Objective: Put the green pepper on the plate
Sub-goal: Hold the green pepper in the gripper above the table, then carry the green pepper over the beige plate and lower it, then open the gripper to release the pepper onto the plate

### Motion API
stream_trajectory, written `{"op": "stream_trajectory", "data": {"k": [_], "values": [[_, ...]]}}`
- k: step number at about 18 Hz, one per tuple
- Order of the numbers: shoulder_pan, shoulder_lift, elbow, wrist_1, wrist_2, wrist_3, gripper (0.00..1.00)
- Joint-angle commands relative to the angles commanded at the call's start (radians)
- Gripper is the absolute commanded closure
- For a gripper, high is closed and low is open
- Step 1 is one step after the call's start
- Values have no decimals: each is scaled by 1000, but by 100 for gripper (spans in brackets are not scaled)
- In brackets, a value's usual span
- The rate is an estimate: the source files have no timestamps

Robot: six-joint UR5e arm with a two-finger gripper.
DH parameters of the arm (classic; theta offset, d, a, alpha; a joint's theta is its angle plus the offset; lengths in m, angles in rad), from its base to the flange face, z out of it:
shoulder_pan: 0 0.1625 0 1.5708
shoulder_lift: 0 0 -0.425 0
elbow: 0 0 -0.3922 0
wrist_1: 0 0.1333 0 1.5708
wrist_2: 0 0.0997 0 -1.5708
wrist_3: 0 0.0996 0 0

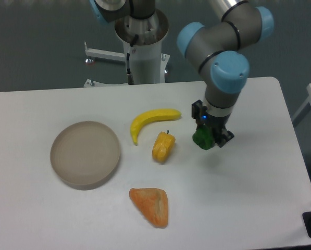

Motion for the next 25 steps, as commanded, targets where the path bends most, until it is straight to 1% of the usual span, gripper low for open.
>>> {"op": "stream_trajectory", "data": {"k": [1, 4, 7, 10, 11, 12, 13, 15, 16, 17, 18, 19, 20, 21, 25], "values": [[-37, 12, -6, 0, -20, -46, 65], [-132, 15, -9, 5, -28, -182, 65], [-236, 3, -11, 6, -32, -325, 65], [-321, -14, -41, 8, -35, -411, 65], [-354, -30, -48, 9, -40, -442, 64], [-389, -52, -48, 11, -40, -465, 58], [-411, -70, -48, 29, -40, -489, 51], [-442, -89, -48, 64, -45, -531, 49], [-448, -96, -48, 78, -43, -540, 45], [-451, -103, -48, 87, -45, -546, 39], [-460, -107, -48, 89, -43, -549, 38], [-463, -109, -49, 89, -43, -551, 27], [-465, -110, -52, 89, -43, -551, 11], [-467, -110, -55, 89, -42, -551, 0], [-470, -100, -51, 89, -37, -551, 0]]}}
